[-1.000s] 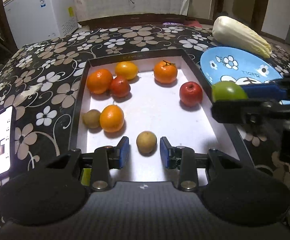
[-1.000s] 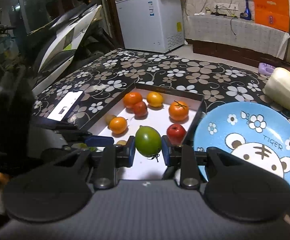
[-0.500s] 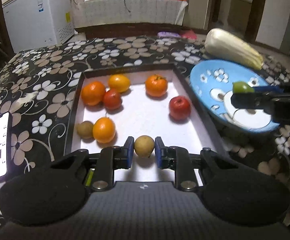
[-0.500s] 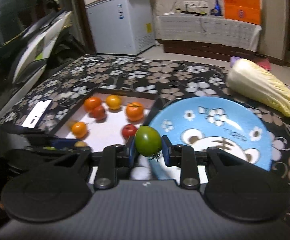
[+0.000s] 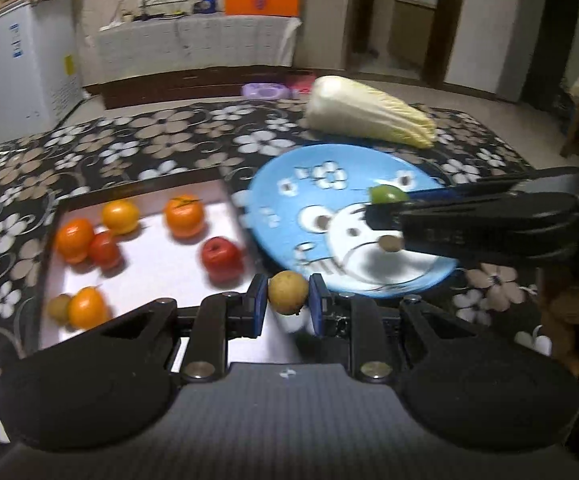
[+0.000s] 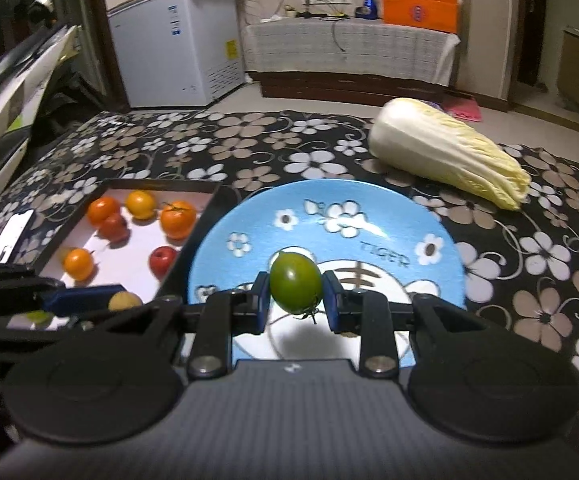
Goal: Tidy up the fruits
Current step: 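Carry the green tomato and the kiwi in both grippers over the blue plate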
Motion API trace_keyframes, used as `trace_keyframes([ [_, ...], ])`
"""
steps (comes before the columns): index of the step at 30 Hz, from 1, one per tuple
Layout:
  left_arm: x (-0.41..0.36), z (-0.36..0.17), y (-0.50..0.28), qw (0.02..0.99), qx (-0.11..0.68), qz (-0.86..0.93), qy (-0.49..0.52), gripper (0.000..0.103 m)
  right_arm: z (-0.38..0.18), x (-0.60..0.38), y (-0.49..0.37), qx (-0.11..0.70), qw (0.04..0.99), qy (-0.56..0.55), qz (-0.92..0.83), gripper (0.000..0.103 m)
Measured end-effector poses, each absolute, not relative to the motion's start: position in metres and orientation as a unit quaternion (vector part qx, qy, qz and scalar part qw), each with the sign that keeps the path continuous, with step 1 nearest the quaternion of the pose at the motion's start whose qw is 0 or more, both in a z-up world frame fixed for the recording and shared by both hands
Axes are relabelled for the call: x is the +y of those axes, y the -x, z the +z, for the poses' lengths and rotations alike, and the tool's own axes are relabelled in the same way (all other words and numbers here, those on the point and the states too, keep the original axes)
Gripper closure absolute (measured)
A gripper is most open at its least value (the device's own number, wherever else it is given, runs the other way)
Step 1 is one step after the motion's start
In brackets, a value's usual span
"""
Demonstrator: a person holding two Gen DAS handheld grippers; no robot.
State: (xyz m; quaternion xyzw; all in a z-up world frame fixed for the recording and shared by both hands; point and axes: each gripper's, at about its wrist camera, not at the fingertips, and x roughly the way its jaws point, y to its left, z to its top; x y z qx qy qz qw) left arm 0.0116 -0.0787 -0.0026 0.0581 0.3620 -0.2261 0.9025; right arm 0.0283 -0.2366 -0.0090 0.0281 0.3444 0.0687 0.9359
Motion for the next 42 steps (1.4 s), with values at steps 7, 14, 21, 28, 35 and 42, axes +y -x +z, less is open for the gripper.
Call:
trace_keyframes([
  [7, -0.109, -0.004, -0.021, 0.897, 0.361, -0.248, -0.06, 0.077, -0.012, -0.255, -0.033, 0.348, 0.936, -0.032, 0.048, 0.072],
  [14, -0.131, -0.011, -0.035, 0.893, 0.37, -0.244, -0.075, 0.077, -0.014, -0.268, -0.036, 0.348, 0.936, -0.034, 0.034, 0.072],
  [21, -0.144, -0.024, -0.051, 0.891, 0.381, -0.23, -0.092, 0.077, -0.017, -0.269, -0.047, 0.35, 0.935, -0.037, 0.029, 0.072],
  [28, -0.149, -0.032, -0.061, 0.89, 0.384, -0.225, -0.099, 0.077, -0.021, -0.265, -0.054, 0.352, 0.935, -0.035, 0.026, 0.072],
  [35, -0.151, -0.033, -0.06, 0.891, 0.381, -0.226, -0.101, 0.077, -0.024, -0.261, -0.055, 0.355, 0.934, -0.029, 0.025, 0.072],
  [42, -0.149, -0.028, -0.054, 0.895, 0.366, -0.232, -0.105, 0.076, -0.027, -0.257, -0.058, 0.359, 0.933, -0.025, 0.021, 0.07],
])
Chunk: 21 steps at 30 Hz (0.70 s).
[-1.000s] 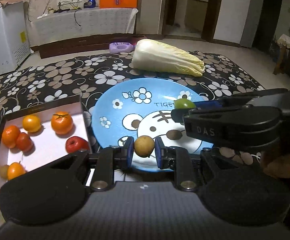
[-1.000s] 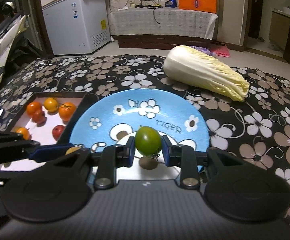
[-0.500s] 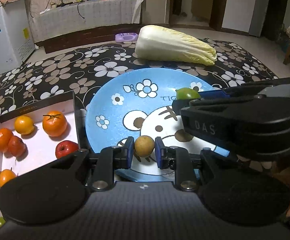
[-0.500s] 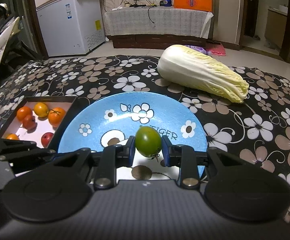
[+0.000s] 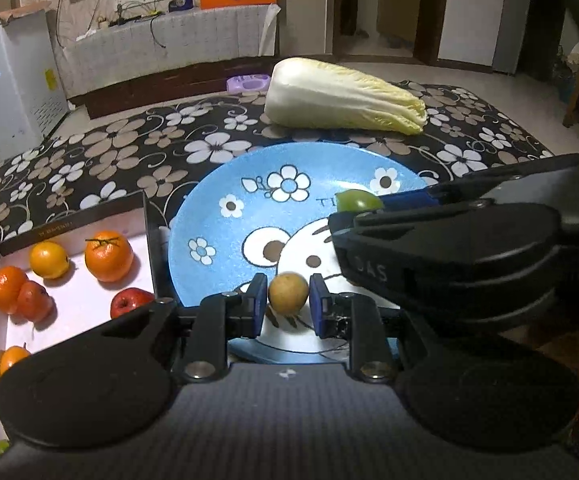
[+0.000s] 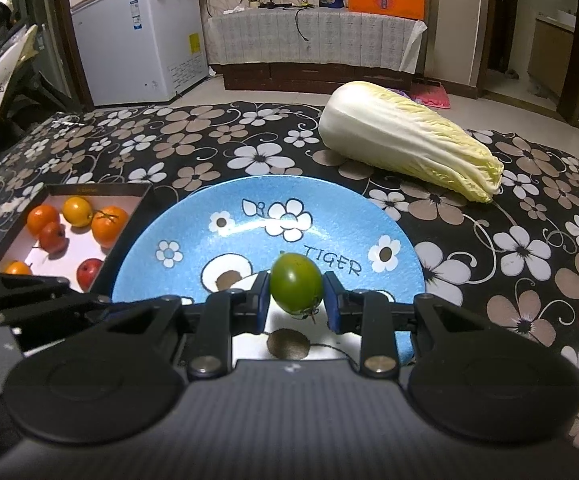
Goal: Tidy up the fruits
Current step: 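Open the right gripper over the plate while the left gripper releases the kiwi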
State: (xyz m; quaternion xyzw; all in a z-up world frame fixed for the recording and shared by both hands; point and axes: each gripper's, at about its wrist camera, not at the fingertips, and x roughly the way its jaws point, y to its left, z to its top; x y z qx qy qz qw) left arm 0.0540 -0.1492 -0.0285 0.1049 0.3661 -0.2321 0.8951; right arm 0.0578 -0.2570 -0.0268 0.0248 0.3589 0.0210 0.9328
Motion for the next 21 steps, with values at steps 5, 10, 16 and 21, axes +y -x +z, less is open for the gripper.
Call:
trace_keyframes([
  [5, -0.146, -0.026, -0.052, 0.894, 0.366, -0.237, -0.099, 0.076, -0.025, -0.26, -0.057, 0.354, 0.934, -0.035, 0.016, 0.069],
  [10, -0.14, -0.022, -0.049, 0.898, 0.358, -0.239, -0.091, 0.059, -0.021, -0.261, -0.055, 0.348, 0.936, -0.043, 0.022, 0.069],
  [16, -0.131, -0.014, -0.041, 0.905, 0.338, -0.245, -0.081, 0.05, -0.011, -0.256, -0.048, 0.322, 0.946, -0.028, 0.031, 0.06],
  [21, -0.12, -0.009, -0.031, 0.906, 0.335, -0.247, -0.079, 0.05, -0.002, -0.255, -0.043, 0.303, 0.952, -0.025, 0.046, 0.06],
])
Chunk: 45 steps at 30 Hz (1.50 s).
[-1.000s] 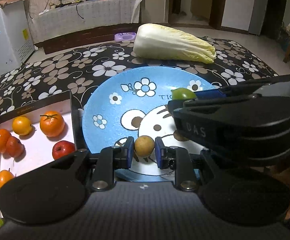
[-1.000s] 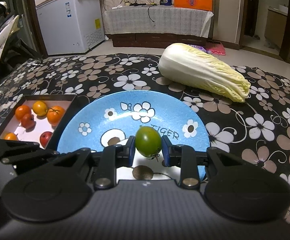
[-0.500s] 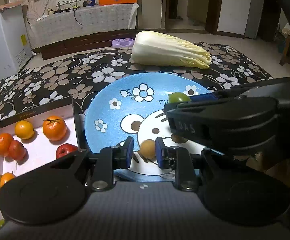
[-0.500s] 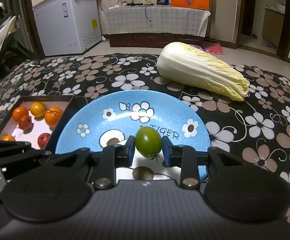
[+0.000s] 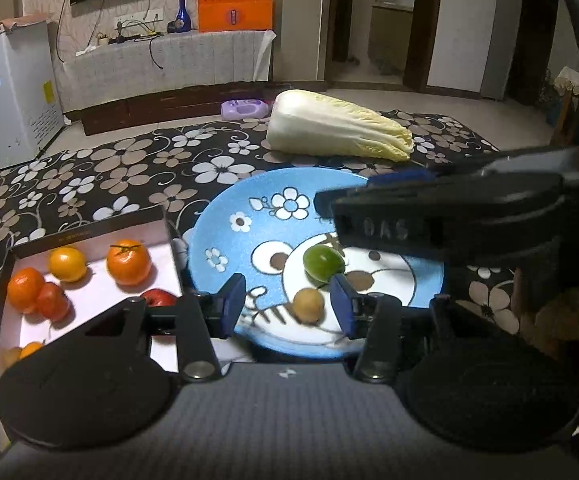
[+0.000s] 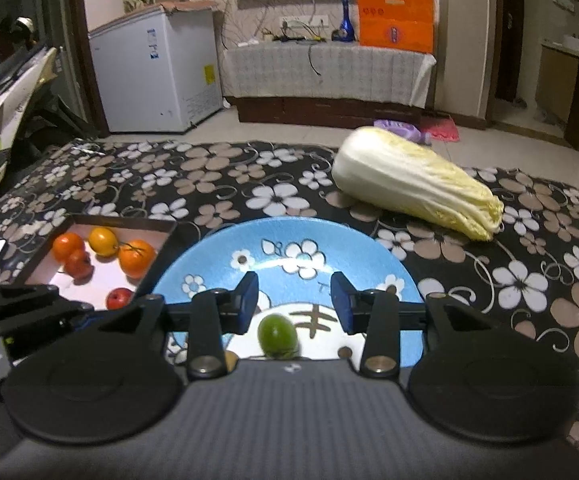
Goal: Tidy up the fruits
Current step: 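Open the right gripper over the plate while the left gripper releases the kiwi, then move both tools back over the fruit tray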
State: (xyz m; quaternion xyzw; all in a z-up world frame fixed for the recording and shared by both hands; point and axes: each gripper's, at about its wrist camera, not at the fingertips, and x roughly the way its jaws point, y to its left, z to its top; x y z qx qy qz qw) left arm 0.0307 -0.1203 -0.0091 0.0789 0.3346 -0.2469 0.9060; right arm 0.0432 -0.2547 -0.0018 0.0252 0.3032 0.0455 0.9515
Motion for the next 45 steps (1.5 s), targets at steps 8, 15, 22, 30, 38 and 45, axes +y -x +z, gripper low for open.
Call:
trace_keyframes([
  [8, -0.089, -0.001, -0.015, 0.909, 0.341, -0.232, -0.061, 0.05, 0.009, -0.241, -0.035, 0.272, 0.956, -0.019, 0.106, 0.06],
  [15, -0.066, 0.004, 0.004, 0.911, 0.342, -0.219, -0.066, 0.05, 0.013, -0.223, -0.032, 0.259, 0.95, -0.022, 0.171, 0.061],
  [22, -0.045, 0.009, 0.032, 0.911, 0.349, -0.214, -0.057, 0.05, 0.015, -0.202, -0.027, 0.25, 0.94, -0.017, 0.234, 0.061],
  [30, -0.022, 0.008, 0.06, 0.91, 0.364, -0.194, -0.049, 0.05, 0.007, -0.164, -0.026, 0.268, 0.914, 0.014, 0.303, 0.061],
  [38, 0.005, 0.003, 0.074, 0.91, 0.381, -0.162, -0.036, 0.05, -0.004, -0.139, -0.024, 0.296, 0.889, 0.042, 0.346, 0.061],
  [45, 0.016, -0.002, 0.072, 0.907, 0.391, -0.15, -0.036, 0.05, -0.017, -0.104, -0.021, 0.325, 0.854, 0.083, 0.397, 0.061],
])
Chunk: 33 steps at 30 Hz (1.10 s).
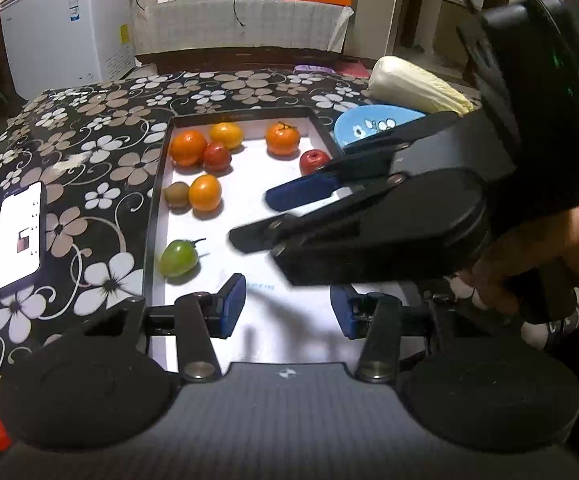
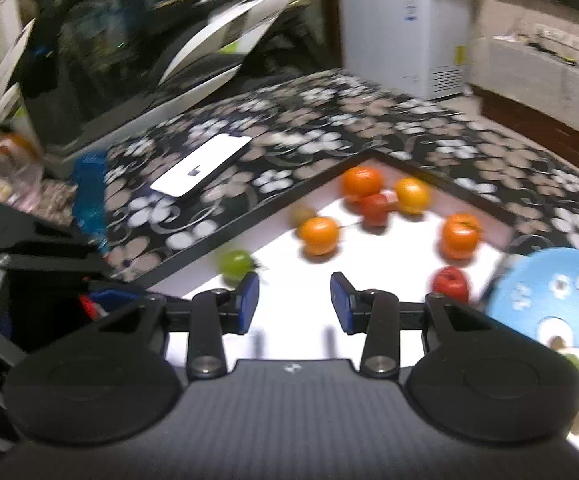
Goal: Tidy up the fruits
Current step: 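Move both tools back over the fruit tray, then grasp a second green tomato with the right gripper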
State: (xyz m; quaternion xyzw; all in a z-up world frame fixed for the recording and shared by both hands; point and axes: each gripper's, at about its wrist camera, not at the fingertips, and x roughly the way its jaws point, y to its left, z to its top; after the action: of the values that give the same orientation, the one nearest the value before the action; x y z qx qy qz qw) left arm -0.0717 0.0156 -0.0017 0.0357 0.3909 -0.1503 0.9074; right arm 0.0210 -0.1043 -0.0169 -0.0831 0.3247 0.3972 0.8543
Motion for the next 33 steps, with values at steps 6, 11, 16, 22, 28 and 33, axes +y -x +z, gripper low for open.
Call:
trace_keyframes([
  [6, 0.02, -0.013, 0.066, 0.904, 0.404, -0.129, -0.046, 0.05, -0.025, -0.065, -0.018, 0.327, 0.835, 0.131, 0.423, 0.061],
  [11, 0.031, -0.02, 0.058, 0.902, 0.416, -0.107, -0.041, 0.05, -0.027, -0.042, -0.02, 0.325, 0.83, 0.163, 0.423, 0.06],
  [16, 0.038, -0.024, 0.056, 0.9, 0.422, -0.099, -0.038, 0.05, -0.031, -0.03, -0.025, 0.333, 0.824, 0.179, 0.423, 0.06],
  [22, 0.038, -0.027, 0.051, 0.899, 0.426, -0.093, -0.04, 0.05, -0.038, -0.025, -0.031, 0.357, 0.814, 0.188, 0.418, 0.065],
  [28, 0.037, -0.027, 0.048, 0.9, 0.423, -0.092, -0.042, 0.05, -0.033, -0.037, -0.031, 0.356, 0.823, 0.164, 0.41, 0.074],
  [33, 0.035, -0.024, 0.04, 0.903, 0.418, -0.086, -0.038, 0.049, -0.029, -0.064, -0.029, 0.363, 0.837, 0.164, 0.376, 0.074],
])
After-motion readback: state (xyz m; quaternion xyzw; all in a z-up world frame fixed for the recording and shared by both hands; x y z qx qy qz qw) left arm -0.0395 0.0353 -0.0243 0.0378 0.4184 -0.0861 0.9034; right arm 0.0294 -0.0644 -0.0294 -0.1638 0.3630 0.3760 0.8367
